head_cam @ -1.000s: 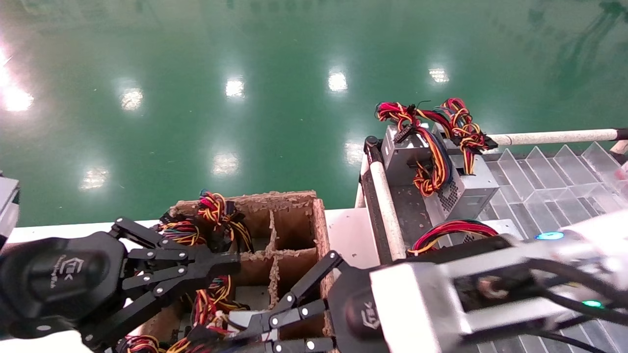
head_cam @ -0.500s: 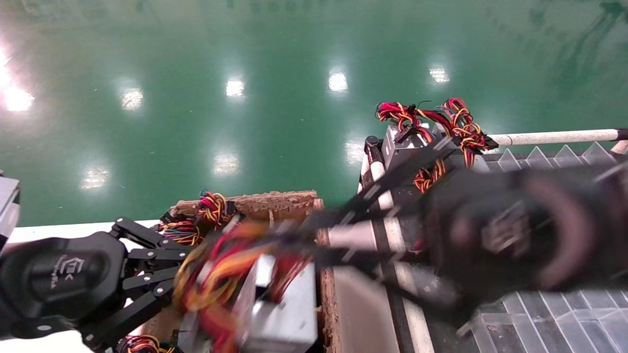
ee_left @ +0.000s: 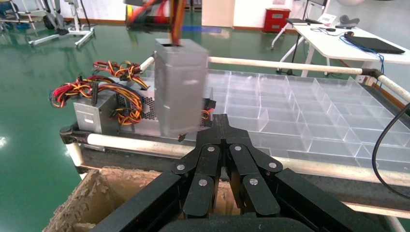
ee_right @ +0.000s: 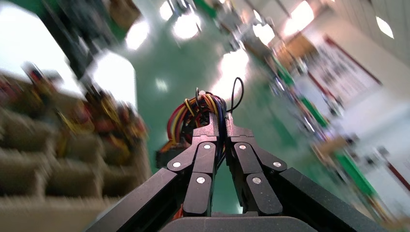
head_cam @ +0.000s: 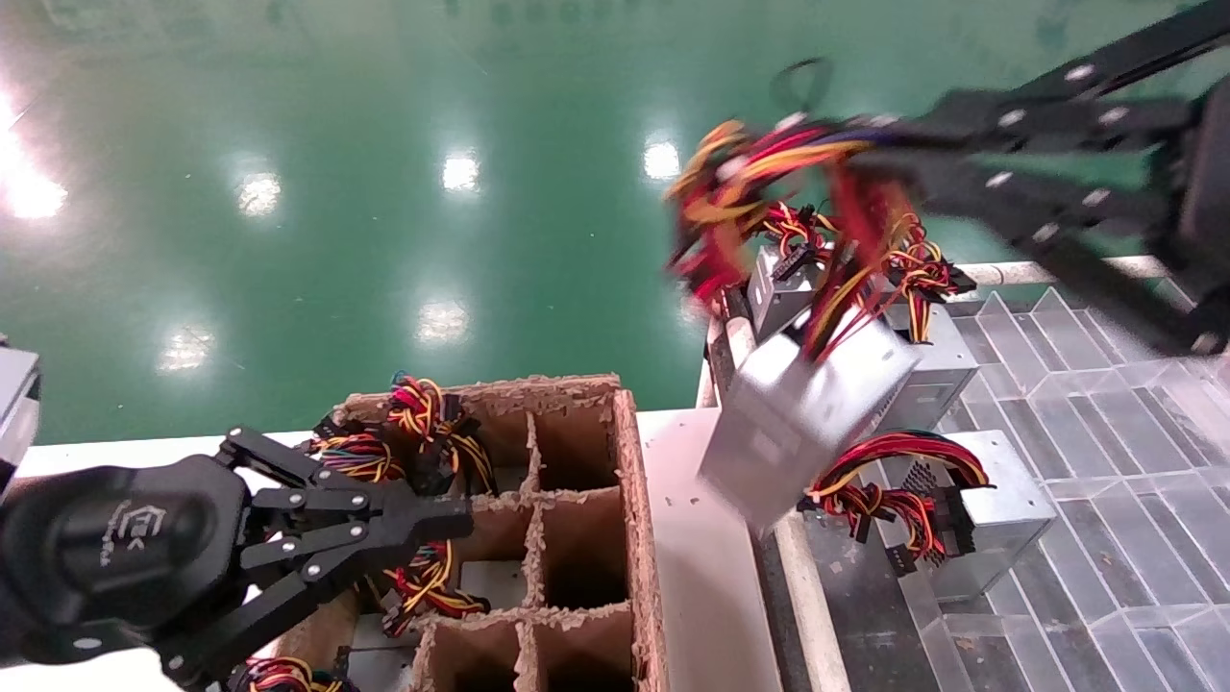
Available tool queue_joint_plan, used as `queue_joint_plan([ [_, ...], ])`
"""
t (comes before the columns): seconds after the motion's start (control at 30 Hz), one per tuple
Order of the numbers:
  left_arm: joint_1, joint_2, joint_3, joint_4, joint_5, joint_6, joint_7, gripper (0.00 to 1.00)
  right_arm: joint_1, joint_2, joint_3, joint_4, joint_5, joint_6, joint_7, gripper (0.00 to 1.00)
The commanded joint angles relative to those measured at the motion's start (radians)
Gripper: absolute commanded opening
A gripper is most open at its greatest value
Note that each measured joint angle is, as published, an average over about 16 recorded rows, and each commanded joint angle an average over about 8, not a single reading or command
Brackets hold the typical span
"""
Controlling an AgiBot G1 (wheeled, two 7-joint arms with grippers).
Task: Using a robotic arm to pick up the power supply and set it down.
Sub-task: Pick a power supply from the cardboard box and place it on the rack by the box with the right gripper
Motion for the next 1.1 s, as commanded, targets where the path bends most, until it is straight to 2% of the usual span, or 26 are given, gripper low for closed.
queue_joint_plan([
  [0.03,0.000,0.000,0.000,0.000,0.000,0.000,0.000,0.00,0.005,0.028,0.006,-0.007,-0.026,0.018,-0.001,0.00],
  [0.2,0.000,0.000,0.000,0.000,0.000,0.000,0.000,0.00,-0.017,0.045,0.012,-0.033,-0.050,0.070,-0.005,0.00],
  [0.43,0.000,0.000,0.000,0.000,0.000,0.000,0.000,0.00,-0.063,0.025,0.011,-0.081,-0.063,0.141,-0.018,0.00],
  [0.83,0.000,0.000,0.000,0.000,0.000,0.000,0.000,0.00,-0.114,-0.044,-0.013,-0.180,-0.088,0.232,-0.019,0.00],
  [1.1,0.000,0.000,0.000,0.000,0.000,0.000,0.000,0.00,-0.108,-0.104,-0.045,-0.277,-0.124,0.266,-0.003,0.00],
])
